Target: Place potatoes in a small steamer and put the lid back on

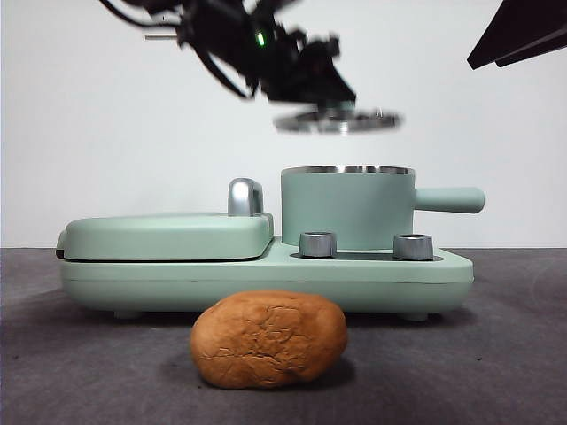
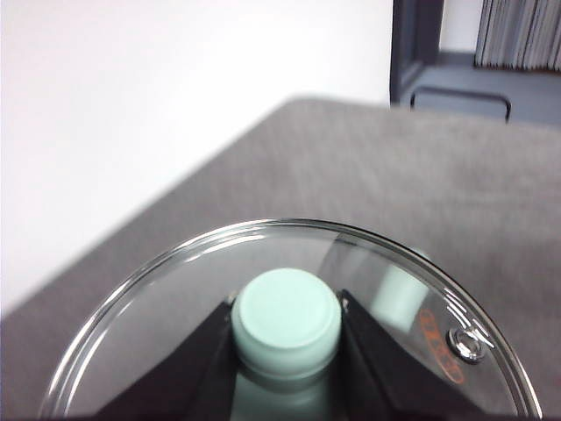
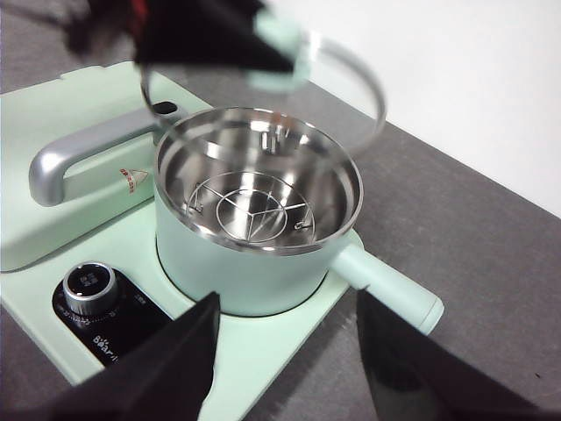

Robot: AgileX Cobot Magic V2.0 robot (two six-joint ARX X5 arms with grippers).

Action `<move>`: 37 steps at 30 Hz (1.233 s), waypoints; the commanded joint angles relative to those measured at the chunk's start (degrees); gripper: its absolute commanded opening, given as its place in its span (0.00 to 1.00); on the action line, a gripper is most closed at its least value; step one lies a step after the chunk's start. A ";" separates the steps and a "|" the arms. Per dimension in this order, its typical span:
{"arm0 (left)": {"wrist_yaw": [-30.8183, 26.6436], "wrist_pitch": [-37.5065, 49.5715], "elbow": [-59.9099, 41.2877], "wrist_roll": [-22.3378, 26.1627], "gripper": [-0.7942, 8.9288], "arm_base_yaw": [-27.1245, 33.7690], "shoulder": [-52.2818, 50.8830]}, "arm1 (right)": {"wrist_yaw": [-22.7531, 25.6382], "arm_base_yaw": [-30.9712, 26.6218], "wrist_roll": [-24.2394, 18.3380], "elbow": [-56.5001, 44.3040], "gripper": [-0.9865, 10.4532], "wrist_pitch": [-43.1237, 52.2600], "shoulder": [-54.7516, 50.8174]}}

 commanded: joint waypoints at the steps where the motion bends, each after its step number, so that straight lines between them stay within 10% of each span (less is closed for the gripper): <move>1: 0.13 -0.28 1.53 -0.76 0.10 0.00 -3.28 | 0.15 0.15 -0.22 1.14 0.30 0.31 0.33; 17: -2.64 -28.74 0.61 -3.52 0.10 6.88 -22.49 | -0.24 5.18 -0.28 1.14 0.37 -2.05 -0.66; 37: -7.17 -28.59 -32.04 -10.64 0.10 14.10 -53.83 | -1.22 28.33 -1.73 1.25 0.43 -6.78 13.60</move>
